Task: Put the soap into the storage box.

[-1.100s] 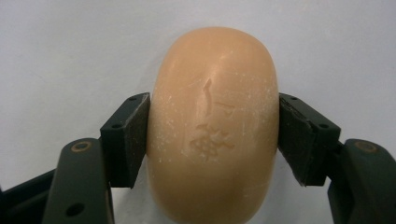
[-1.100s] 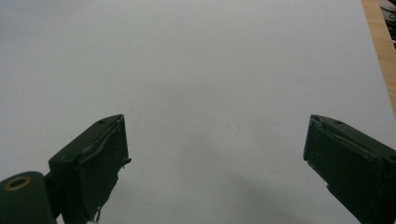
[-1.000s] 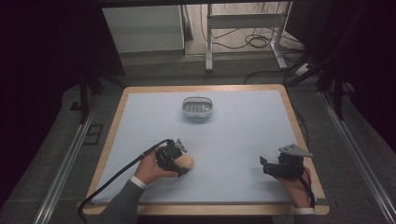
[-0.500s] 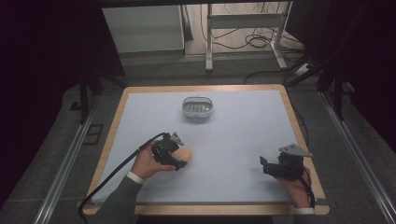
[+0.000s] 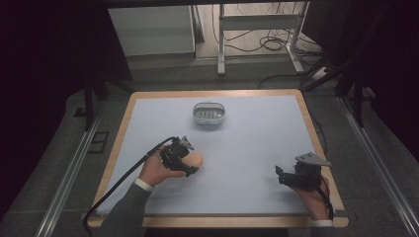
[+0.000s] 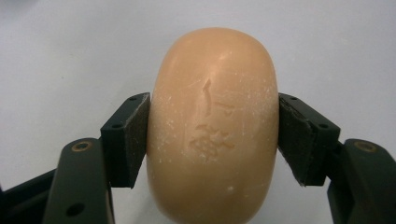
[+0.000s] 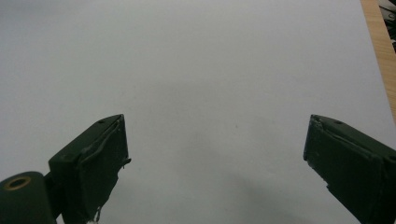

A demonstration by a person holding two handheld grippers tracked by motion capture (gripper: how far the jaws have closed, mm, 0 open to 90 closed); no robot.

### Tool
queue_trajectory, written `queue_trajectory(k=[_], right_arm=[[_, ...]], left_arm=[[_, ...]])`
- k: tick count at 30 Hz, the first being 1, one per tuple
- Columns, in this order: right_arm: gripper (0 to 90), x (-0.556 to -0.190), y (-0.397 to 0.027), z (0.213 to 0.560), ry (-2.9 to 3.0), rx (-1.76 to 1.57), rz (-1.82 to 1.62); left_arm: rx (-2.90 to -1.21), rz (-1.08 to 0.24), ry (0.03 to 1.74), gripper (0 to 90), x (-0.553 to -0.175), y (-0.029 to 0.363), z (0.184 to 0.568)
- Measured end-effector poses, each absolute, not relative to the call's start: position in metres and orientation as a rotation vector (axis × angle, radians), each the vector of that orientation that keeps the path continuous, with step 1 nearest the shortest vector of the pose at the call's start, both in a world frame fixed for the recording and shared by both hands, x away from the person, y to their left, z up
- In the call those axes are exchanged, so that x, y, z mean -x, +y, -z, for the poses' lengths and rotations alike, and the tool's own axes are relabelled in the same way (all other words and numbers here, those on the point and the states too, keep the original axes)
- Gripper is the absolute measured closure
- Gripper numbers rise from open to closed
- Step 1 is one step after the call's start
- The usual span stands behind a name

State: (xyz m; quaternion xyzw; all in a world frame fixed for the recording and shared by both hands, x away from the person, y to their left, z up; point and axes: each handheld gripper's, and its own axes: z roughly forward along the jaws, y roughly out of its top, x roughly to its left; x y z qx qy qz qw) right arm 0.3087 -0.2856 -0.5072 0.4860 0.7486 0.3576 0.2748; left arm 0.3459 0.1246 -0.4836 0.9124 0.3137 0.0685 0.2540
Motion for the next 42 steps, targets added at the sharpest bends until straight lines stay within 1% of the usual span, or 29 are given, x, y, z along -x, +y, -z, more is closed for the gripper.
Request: queue_trajectory(k=[33,36,42], right_arm=[[6.3,-0.309,-0.285,0.509,2.017,-1.309,-0.945],[6.3,-0.310,-0.285,0.509,2.017,-1.311,-0.945],[6.3,-0.310,-0.285,0.510,2.019,-1.311,-0.944]], left_arm=[[-2.437,-0.166,0.914,31.9,-0.371,0.136,0.482],[-2.422,-0.180,0.931,31.9,-0.373,0.137,0.481],[-2.414,-0.164,0.955,31.9,-0.380,0.142,0.481]])
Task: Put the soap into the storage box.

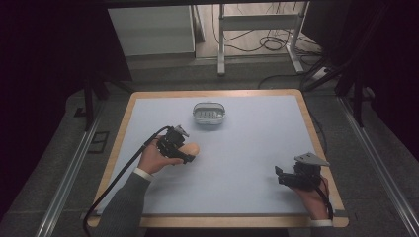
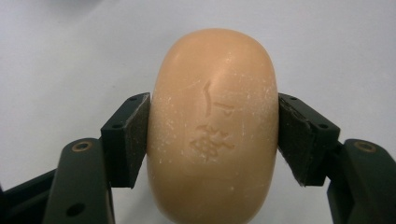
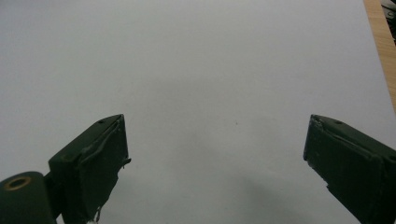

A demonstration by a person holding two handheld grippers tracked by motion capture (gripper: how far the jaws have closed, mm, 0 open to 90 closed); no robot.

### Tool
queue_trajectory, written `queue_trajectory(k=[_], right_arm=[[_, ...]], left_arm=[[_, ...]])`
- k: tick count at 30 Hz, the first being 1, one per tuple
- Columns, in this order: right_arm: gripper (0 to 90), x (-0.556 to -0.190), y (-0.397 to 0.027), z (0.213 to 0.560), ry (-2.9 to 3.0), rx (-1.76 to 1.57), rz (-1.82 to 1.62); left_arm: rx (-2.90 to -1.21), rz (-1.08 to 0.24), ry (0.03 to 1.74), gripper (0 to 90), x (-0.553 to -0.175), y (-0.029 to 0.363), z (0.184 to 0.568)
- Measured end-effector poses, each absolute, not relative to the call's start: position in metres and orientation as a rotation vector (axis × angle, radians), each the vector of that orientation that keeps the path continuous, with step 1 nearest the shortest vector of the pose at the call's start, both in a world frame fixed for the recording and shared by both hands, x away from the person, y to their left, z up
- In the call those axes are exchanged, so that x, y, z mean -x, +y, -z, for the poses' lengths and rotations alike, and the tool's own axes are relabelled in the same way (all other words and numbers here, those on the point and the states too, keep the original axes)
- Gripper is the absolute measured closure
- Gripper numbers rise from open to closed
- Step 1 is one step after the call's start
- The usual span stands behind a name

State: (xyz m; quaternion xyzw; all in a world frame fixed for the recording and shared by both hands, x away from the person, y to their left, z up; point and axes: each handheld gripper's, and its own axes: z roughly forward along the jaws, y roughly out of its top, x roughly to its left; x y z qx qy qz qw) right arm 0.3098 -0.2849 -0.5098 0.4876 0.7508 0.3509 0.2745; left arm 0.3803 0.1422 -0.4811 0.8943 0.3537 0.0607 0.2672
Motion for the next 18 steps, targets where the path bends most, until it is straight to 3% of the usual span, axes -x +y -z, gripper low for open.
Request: queue_trajectory(k=[18], right_arm=[[6.3,-0.310,-0.287,0.511,2.017,-1.313,-0.940]], left_arm=[[-2.417,-0.199,0.941,31.9,-0.396,0.137,0.465]])
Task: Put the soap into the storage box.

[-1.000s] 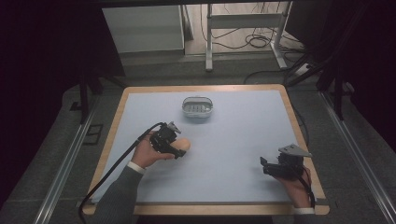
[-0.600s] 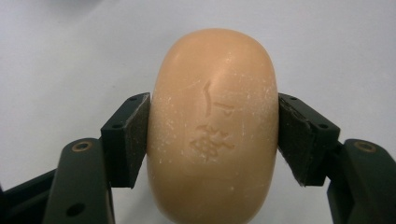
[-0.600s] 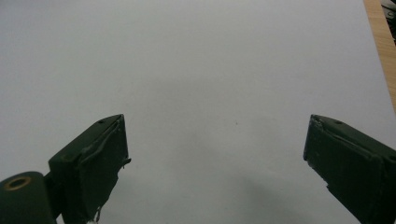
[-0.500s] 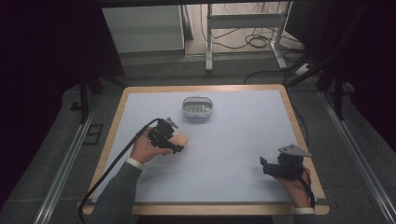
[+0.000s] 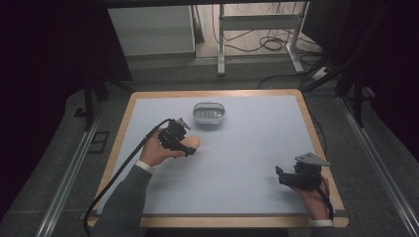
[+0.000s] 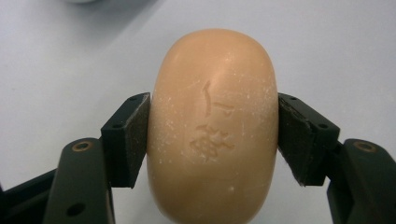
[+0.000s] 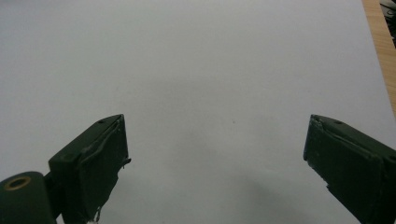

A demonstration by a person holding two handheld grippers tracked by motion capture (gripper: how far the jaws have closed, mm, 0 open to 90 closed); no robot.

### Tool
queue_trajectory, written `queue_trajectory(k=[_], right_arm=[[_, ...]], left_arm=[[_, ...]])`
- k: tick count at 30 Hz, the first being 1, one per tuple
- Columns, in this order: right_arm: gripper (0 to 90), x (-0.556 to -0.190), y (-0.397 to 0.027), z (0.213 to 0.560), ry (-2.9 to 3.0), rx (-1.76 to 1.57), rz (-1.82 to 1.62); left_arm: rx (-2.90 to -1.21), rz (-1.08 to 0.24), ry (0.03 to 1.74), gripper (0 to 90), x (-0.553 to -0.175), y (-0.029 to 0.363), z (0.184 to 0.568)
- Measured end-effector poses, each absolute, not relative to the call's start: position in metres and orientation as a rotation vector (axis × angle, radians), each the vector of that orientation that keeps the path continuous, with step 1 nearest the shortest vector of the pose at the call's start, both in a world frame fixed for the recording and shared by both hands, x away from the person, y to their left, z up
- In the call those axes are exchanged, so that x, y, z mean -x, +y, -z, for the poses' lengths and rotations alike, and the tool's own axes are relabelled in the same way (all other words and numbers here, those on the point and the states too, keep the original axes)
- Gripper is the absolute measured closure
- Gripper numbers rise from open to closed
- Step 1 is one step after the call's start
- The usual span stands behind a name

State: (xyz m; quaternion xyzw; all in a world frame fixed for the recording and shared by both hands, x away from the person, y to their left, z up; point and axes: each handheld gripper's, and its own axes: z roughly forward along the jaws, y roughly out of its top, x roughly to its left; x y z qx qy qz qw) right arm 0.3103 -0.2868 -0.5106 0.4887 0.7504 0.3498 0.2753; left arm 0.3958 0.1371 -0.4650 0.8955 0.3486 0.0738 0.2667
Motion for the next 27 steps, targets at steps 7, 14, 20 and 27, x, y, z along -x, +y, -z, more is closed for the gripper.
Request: queue_trajectory(k=[7,14,20,27], right_arm=[[6.3,-0.310,-0.287,0.511,2.017,-1.317,-0.938],[6.3,-0.311,-0.287,0.512,2.018,-1.314,-0.938],[6.3,-0.311,-0.287,0.512,2.020,-1.314,-0.937],[6.3,-0.311,-0.287,0.512,2.022,-1.312,-0.935]], left_arm=[[-2.418,-0.216,0.928,32.0,-0.399,0.136,0.457],[-2.415,-0.229,0.923,32.0,-0.402,0.133,0.451],[-2.417,-0.236,0.908,32.0,-0.407,0.128,0.446],[-2.429,-0.241,0.885,32.0,-0.413,0.121,0.442]])
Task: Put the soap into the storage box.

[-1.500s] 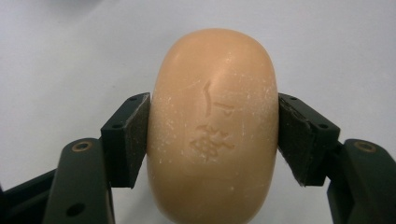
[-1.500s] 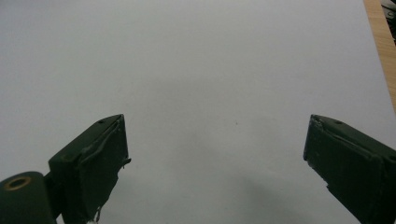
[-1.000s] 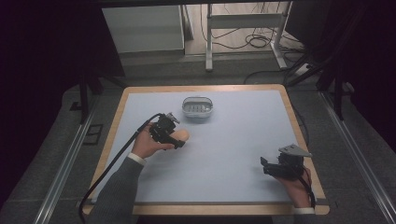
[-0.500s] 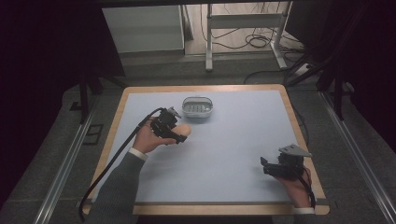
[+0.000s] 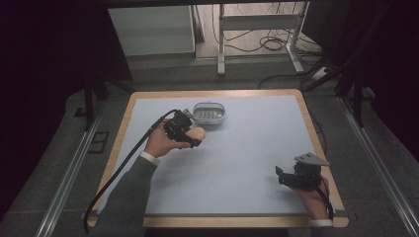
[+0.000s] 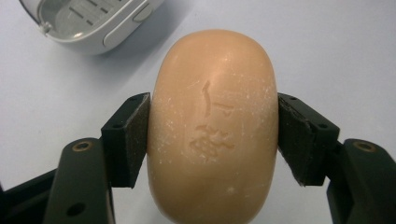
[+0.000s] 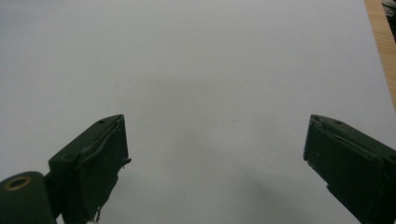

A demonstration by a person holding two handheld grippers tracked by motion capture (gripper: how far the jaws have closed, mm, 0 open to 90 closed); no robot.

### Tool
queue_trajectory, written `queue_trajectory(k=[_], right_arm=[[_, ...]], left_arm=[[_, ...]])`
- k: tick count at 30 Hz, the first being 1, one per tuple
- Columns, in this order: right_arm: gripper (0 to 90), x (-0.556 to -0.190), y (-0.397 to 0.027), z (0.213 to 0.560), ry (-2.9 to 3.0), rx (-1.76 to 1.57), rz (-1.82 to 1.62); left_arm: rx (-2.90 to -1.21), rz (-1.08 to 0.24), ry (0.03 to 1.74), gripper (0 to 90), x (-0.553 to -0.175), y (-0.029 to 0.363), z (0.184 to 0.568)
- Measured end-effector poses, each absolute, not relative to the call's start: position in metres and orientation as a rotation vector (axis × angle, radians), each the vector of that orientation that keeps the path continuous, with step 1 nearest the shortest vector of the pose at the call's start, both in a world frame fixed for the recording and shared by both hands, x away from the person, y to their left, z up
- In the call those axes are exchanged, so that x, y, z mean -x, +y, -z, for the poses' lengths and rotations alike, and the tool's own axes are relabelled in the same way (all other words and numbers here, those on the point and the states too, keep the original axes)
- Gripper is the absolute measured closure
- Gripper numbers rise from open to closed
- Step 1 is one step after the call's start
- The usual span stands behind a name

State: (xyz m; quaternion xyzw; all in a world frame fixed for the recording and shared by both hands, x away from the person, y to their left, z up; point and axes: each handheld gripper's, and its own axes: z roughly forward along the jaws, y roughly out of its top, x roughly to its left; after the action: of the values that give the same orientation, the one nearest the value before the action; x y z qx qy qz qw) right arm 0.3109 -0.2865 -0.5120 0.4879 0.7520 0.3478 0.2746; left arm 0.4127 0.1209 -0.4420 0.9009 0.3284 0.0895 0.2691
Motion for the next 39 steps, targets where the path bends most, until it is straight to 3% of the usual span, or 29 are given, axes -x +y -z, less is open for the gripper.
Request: queue_trajectory(k=[39], right_arm=[[6.3,-0.312,-0.288,0.513,2.019,-1.320,-0.925]], left_arm=[[-2.421,-0.231,0.892,32.2,-0.452,0.111,0.430]])
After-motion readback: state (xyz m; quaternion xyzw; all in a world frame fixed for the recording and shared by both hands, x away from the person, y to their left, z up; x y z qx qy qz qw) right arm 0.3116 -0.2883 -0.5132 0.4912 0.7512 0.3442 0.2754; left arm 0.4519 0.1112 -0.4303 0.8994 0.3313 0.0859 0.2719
